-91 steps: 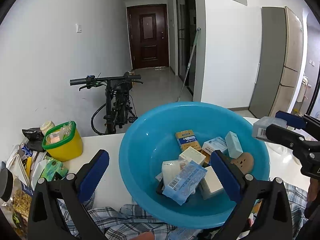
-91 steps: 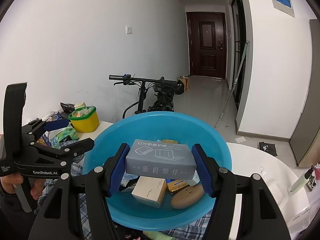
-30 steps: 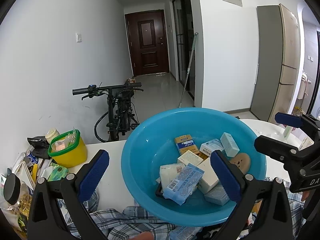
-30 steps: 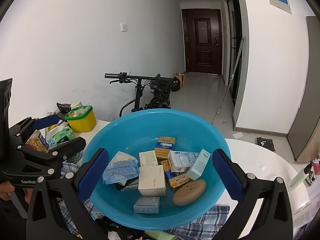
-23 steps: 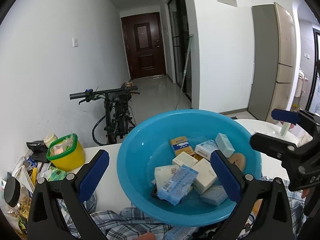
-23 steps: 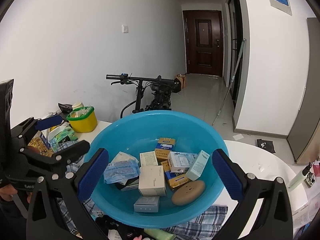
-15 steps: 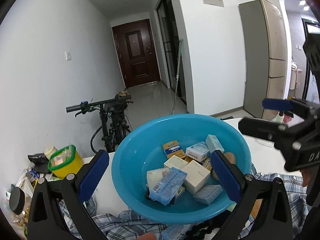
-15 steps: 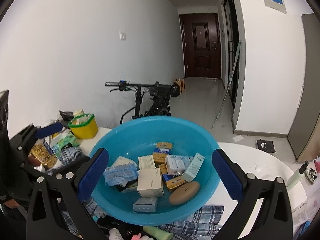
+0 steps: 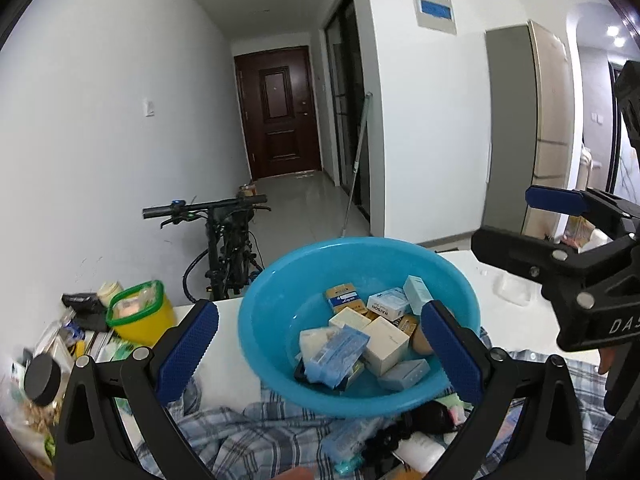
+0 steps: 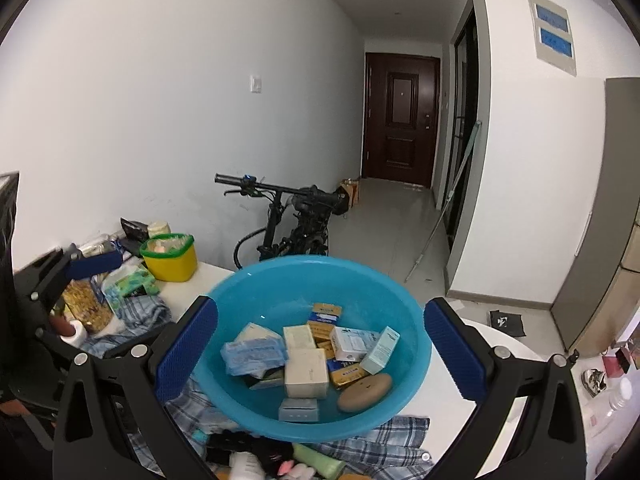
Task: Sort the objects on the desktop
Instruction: 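Withdraw both tools from the basin back over the shirt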
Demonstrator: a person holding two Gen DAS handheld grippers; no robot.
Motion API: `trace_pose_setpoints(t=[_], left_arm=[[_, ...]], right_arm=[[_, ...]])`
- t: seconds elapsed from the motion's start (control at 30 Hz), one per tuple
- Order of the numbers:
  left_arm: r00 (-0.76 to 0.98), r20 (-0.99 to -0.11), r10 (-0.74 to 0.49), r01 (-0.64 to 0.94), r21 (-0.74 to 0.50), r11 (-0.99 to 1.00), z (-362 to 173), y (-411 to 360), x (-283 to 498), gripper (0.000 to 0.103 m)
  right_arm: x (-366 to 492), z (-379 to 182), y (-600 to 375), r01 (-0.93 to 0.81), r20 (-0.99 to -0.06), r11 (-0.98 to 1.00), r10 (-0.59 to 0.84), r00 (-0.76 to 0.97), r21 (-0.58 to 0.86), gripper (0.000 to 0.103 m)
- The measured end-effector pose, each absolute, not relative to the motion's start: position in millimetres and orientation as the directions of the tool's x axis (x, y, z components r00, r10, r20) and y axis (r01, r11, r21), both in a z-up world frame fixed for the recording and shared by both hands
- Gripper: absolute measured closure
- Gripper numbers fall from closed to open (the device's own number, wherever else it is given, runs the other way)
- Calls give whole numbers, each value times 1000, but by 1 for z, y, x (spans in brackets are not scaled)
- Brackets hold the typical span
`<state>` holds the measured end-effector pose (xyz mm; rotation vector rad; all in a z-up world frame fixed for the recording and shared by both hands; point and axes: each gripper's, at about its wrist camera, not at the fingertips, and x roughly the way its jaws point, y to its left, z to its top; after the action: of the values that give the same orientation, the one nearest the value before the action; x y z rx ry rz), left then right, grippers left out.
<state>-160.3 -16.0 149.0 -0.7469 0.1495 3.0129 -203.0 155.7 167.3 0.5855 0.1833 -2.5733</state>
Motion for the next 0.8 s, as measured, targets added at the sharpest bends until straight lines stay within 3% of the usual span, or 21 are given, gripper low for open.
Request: trace_pose_setpoints(t=[0.2, 0.43, 0.73, 0.8], left_arm=[[-891, -455, 8, -52, 86, -995, 145, -25, -113, 0], [-839, -544, 22, -64, 59, -996, 88, -40, -74, 0], [-728, -679, 98, -102, -33, -994, -13, -39, -57, 0], [-707, -699, 104, -113, -33, -993, -23, -33, -60, 6]], right_arm=[[-156, 158, 145, 532, -437, -843, -450, -779, -81, 0], [-127, 101, 159, 520, -535, -843, -380, -755, -135, 0], [-121, 52, 198, 471, -616, -881, -351, -705, -37, 0], [-123, 49, 204, 467, -620, -884, -359, -698, -14, 0]])
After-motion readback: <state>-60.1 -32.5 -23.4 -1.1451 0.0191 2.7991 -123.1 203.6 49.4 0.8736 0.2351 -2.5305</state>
